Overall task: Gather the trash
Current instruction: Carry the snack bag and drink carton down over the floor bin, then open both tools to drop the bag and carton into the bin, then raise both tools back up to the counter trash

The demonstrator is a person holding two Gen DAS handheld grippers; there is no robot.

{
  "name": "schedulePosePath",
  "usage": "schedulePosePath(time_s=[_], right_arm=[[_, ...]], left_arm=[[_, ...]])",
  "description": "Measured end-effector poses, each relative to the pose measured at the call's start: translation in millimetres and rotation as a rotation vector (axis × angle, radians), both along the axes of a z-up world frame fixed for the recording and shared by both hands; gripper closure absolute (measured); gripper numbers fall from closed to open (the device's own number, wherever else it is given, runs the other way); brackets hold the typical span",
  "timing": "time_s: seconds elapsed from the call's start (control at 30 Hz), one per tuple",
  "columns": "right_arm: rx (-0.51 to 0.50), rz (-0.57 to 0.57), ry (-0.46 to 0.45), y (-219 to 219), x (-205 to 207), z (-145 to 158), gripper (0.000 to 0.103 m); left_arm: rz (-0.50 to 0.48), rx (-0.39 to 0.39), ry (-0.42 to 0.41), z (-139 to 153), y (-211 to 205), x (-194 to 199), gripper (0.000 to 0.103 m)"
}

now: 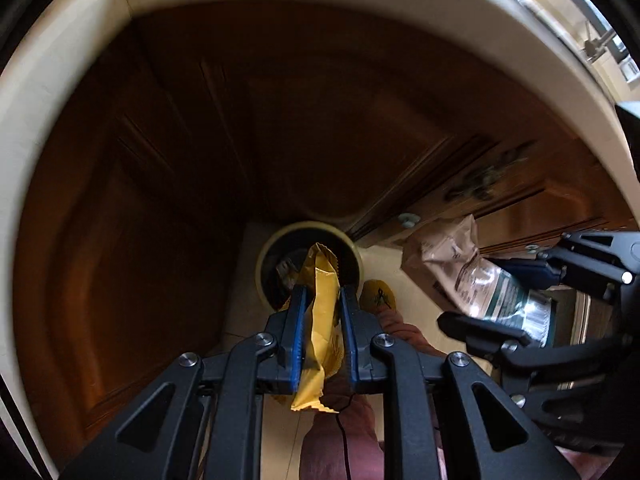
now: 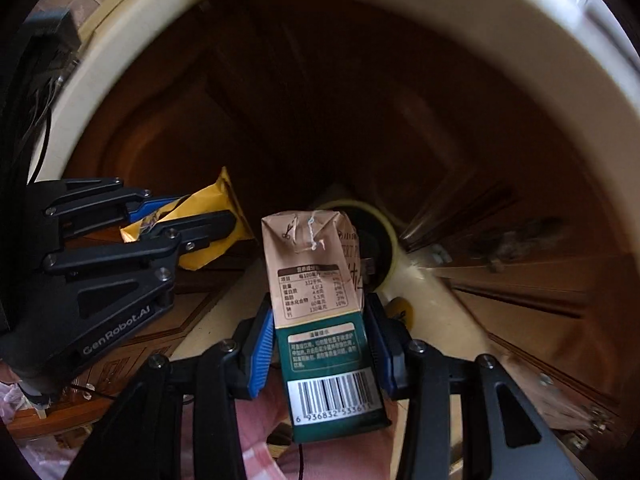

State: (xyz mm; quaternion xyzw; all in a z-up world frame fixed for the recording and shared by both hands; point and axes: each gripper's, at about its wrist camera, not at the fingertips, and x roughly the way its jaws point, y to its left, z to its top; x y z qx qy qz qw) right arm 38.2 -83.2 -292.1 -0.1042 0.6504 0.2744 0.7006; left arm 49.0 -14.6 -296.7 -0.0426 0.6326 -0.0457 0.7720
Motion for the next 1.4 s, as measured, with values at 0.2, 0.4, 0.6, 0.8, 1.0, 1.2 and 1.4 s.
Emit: schedulePosePath(time_s=[0.2,0.4,0.6,0.8,1.0,1.2,1.4], right_arm=[[0.007,-0.029,0.035,5,7,-76,0.060],[0.020,-0.061,0.035,6,13,-137,0.059],[0.023,-0.089,0.035,5,18,-166,0.059],[0.018,-0.048,0.017,5,20,-171,0.045],[0.012,-0.056,-0.004,5,21,-168,0.044],[0.015,-0.087,-0.006,3,20,-158,0.044],[0.015,-0.122,0.004,-4,20,-143,0.044]], left_arm=[[0.001,-0.032,0.036,-68,9,16,0.088],[-0.012,-0.033,0.081,-130,12,30,0.084],[-0.031,-0.027,0.103,-152,14,23,0.044],[-0.035,-0.009,0.102,-155,17,21,0.020],[-0.011,0.010,0.105,-159,21,21,0.020],[0.014,0.019,0.094,-148,26,17,0.020],[0.035,0.012,0.074,-121,31,10,0.020]])
